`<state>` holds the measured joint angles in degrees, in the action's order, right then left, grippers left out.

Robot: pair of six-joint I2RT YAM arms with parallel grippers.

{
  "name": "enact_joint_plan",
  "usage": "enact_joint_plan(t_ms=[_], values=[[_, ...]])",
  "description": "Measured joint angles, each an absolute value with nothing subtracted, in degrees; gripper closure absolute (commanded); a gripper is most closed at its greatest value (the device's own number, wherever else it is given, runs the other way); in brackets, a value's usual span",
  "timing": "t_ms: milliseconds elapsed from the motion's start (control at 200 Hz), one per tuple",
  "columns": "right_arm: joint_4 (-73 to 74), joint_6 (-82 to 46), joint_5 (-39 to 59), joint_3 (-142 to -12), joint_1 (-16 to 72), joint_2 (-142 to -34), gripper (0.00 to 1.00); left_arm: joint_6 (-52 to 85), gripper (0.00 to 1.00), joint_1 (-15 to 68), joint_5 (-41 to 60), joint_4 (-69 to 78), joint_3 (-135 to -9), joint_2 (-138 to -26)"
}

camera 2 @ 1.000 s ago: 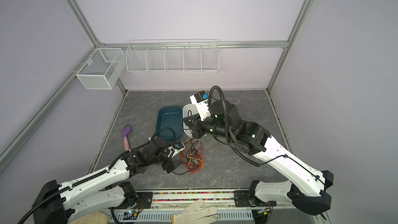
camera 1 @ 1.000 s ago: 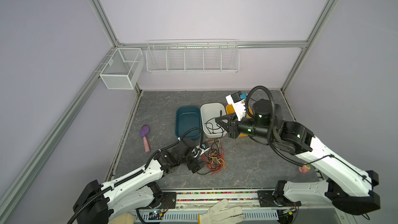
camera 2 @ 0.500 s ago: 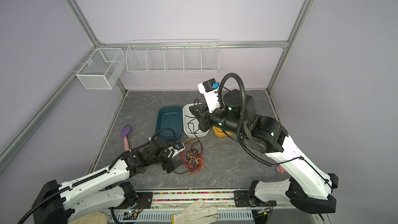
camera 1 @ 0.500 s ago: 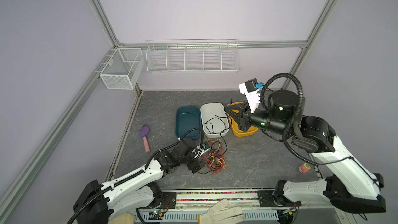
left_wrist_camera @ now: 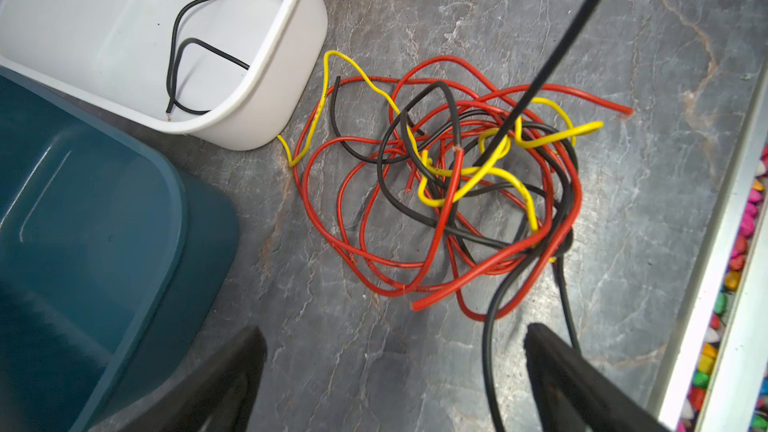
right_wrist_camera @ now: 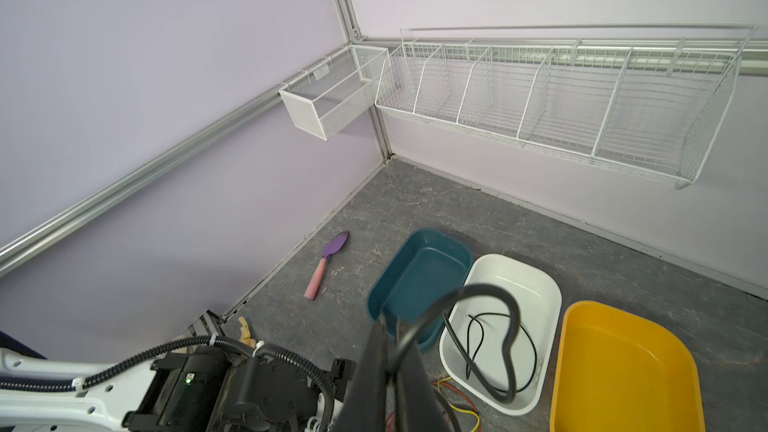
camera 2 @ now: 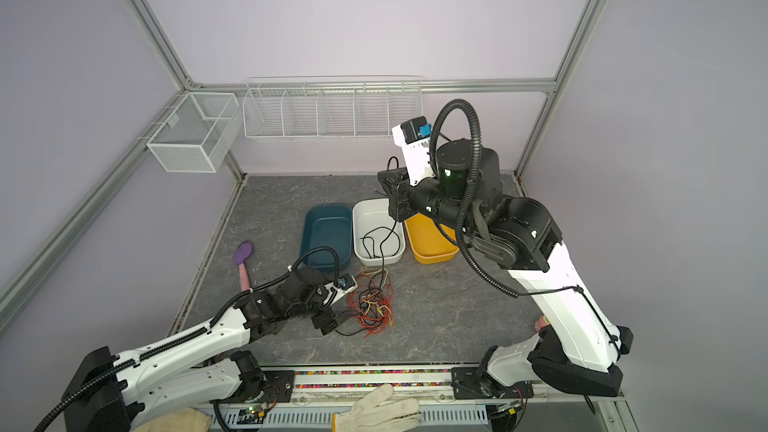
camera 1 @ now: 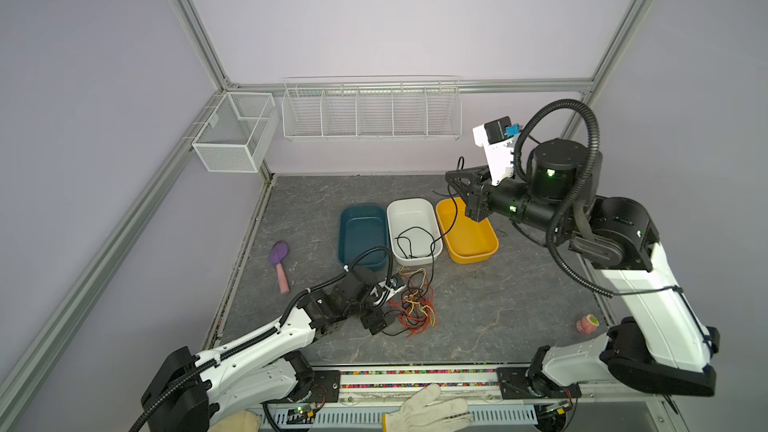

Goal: Untangle the cables
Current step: 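Lift the black wire high out of the pile with the right gripper, then lower the black wire into the white tub with the right gripper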

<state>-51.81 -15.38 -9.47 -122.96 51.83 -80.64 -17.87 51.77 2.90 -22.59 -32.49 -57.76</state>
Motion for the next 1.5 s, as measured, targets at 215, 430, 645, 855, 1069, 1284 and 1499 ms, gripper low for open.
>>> enact_joint_plan(t_ms=[215, 430, 645, 855, 1069, 1284, 1499], values=[[-56.18, -14.90, -9.23, -136.77, 51.42, -86.50, 0.93, -17.96, 0.03, 51.77, 2.87, -22.59, -32.49, -58.22], [-56.47, -13.61, -8.84, -140.66, 50.61, -88.01, 0.93, -18.06, 0.03, 51.77, 2.87, -22.61, -32.56, -58.48], [-55.92, -11.75, -7.64, -138.85, 46.44, -90.26, 0.93, -18.06, 0.01, 51.77, 2.87, -22.61, -32.58, -58.17], [-54.78, -11.29, -3.27, -137.73, 42.04, -95.50, 0.93, -18.09, 0.00, 51.77, 2.76, -22.55, -32.58, -56.95], [-51.27, -11.22, 0.16, -131.13, 39.24, -96.51, 0.93, -18.85, 0.01, 51.79, 1.17, -20.40, -31.68, -52.64], [-41.82, -10.68, 2.50, -116.88, 37.52, -94.13, 0.93, -22.09, 0.00, 51.94, -0.54, -16.12, -27.57, -44.60], [-34.15, -10.90, 4.80, -107.15, 35.57, -94.11, 0.93, -25.39, 0.00, 52.86, -2.00, -14.06, -24.88, -40.10]])
